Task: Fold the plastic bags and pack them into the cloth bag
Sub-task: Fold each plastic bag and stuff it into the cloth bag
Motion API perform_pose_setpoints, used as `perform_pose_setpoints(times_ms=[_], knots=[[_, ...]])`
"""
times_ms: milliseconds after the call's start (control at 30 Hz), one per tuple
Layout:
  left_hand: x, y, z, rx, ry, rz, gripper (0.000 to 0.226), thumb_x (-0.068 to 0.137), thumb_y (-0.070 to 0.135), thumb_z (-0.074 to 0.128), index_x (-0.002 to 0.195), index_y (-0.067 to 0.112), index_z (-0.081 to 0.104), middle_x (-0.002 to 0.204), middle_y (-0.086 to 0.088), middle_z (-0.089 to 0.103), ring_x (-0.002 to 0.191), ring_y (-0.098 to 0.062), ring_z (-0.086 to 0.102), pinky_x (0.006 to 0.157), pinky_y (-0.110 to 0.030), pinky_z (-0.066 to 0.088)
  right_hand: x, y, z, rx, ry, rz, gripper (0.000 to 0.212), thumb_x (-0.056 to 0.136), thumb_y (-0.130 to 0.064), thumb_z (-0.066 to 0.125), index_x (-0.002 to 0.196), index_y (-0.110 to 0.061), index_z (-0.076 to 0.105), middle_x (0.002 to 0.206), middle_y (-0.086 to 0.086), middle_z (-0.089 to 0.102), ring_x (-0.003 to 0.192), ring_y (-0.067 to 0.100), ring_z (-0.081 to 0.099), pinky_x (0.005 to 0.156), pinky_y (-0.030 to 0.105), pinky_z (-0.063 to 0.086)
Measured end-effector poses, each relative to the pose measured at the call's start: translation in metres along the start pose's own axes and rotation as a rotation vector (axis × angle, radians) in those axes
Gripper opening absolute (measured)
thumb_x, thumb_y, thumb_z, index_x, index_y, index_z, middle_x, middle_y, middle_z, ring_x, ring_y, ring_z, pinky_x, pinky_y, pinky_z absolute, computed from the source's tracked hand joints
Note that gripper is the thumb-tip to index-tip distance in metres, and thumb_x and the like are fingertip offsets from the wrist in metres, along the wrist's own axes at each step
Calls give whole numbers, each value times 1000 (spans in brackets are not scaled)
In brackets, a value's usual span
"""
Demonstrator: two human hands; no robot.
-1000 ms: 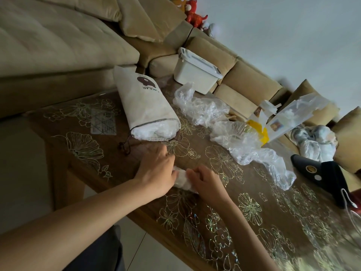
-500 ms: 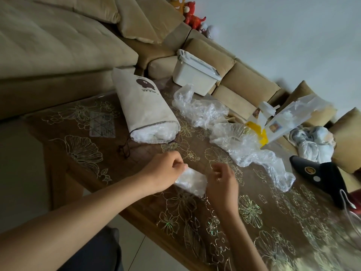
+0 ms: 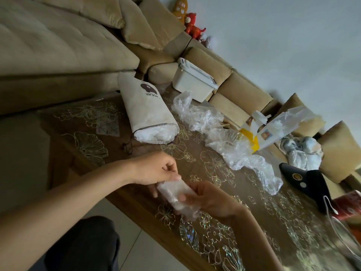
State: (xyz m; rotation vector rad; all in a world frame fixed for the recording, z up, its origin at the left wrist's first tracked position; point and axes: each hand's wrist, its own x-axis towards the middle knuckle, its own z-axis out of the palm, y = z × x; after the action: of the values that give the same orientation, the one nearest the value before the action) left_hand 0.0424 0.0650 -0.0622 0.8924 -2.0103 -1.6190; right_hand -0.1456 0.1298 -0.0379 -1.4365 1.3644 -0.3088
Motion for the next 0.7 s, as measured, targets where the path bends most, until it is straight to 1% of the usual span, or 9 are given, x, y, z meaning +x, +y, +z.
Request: perform_pose_setpoints(times_ms=[67,133,200,267,300,367,467,567,700], knots=[[-4,0,-2,-19,34,-18,11,90,18,61,85,8,59,71,-5,58,51,-9,58,48,-23,51,-3,2,3,6,-17,-25,19,85,-24,63,87,-5,64,71,1,69,55,8,63,51,17,47],[-4,-3,-5,-18,151,-2,17,88,25,64,92,9,63,78,-5,65,70,-14,64,64,-23,52,-5,0,7,-18,27,-52,15,87,-21,64,84,-5,64,67,0,69,52,9,62,50,17,46],[-3,-5,-5,-212,209,-31,47,75,47,73,105,13,60,97,-6,67,93,-16,63,80,-29,52,-4,-2,13,11,170,-97,21,87,-22,63,86,-1,62,64,2,67,49,9,60,47,17,44],[-6,-3,-1,-506,89,-103,84,47,62,82,112,14,56,111,-8,66,105,-20,60,84,-34,50,-1,-4,17,125,323,-159,29,83,-27,62,88,2,60,64,3,67,51,10,60,50,20,45],[-6,-3,3,-585,2,-123,92,40,63,84,114,13,59,111,-10,67,103,-21,61,84,-35,47,2,-4,19,177,362,-194,32,82,-28,61,90,3,59,66,5,67,52,12,60,51,22,46],[-6,0,14,-684,-80,-125,81,53,53,83,115,6,62,96,-12,69,87,-22,63,78,-33,48,6,-7,23,239,374,-248,34,84,-26,59,94,6,59,70,10,67,55,16,60,52,24,47],[-6,10,25,-841,43,-120,41,80,30,65,112,5,63,79,-6,66,65,-17,59,52,-24,46,11,-13,31,220,358,-266,31,86,-24,58,97,5,60,72,10,68,55,15,62,49,21,48],[-4,14,25,-972,136,-139,22,91,24,56,106,10,65,105,-5,70,71,-15,63,51,-24,47,14,-12,38,163,386,-262,29,86,-29,62,90,0,64,69,14,68,53,19,60,47,23,45],[-5,15,18,-1103,191,-108,19,97,21,46,101,10,62,108,-8,69,92,-18,64,66,-28,53,12,-9,43,159,391,-249,29,82,-31,64,85,-2,62,67,7,68,51,16,59,46,22,44]])
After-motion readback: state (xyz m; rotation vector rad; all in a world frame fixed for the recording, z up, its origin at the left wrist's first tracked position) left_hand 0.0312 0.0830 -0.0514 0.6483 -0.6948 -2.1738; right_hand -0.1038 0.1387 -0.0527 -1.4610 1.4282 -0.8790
